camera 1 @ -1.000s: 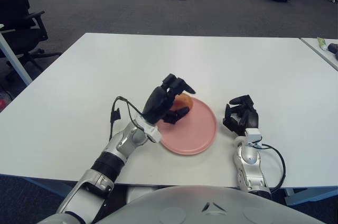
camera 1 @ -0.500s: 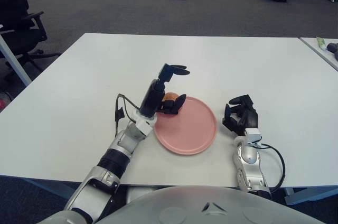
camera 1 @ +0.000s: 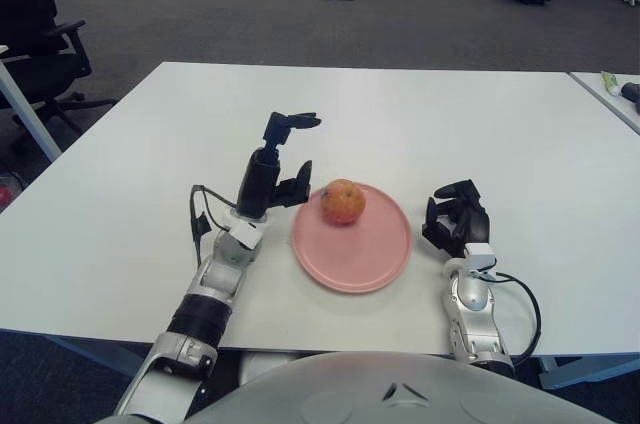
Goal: Put the apple into the plate.
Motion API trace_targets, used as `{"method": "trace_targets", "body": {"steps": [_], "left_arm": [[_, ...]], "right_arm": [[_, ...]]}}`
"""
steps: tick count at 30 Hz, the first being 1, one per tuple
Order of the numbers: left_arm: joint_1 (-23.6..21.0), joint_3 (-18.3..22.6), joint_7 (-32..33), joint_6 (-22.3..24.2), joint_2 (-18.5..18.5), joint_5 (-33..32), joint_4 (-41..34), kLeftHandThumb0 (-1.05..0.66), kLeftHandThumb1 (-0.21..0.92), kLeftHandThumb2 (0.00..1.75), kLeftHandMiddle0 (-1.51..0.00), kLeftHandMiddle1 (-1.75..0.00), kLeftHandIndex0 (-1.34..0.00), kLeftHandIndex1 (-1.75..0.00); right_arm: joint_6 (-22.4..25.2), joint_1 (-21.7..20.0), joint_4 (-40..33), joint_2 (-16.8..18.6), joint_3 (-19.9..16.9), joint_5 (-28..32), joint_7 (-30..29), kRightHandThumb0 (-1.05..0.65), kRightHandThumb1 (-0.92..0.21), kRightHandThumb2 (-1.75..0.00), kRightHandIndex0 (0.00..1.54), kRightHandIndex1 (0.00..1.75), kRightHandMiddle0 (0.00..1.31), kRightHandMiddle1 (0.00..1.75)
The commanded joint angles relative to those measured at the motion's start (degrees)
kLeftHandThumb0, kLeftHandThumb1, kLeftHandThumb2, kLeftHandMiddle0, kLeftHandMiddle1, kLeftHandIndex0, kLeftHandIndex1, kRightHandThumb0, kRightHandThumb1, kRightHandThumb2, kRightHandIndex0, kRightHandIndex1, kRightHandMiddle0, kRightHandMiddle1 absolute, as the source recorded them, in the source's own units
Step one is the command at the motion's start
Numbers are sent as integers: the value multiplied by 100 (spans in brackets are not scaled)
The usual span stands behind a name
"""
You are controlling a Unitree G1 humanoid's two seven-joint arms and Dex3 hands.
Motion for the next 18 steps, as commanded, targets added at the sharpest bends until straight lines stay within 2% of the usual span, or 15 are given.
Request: {"method": "trace_targets", "body": {"steps": [1,6,10,14,18], "left_arm": [[89,161,-232,419,-32,-461,-178,-76,92,81,-8,-86,0,-117],[293,348,-331,913,-144,-719,-377,-76,92,80,-6,-84,0,-116],[510,627,-16,1327,-400,-642,-344,-70,92,82,-3,-81,0,-113],[597,766,43,1437,-531,-579,-252,-65,92,85,-1,-79,0,-110],[581,1056,306,1354,-637,-499,462,-61,92,88,-4,-84,0,-118]], "right_arm": [[187,115,160,-6,-20,1,-9,-40,-62,-94,97,175,38,175],[210,116,151,-15,-20,-19,-22,-40,-62,-94,98,175,38,175],[209,110,153,-25,-17,-31,-26,-40,-62,-94,98,175,38,175],[206,106,157,-28,-20,-23,-23,-39,-63,-93,98,175,38,175],[200,96,167,-33,-23,-16,-19,-39,-63,-93,97,175,38,175]]}}
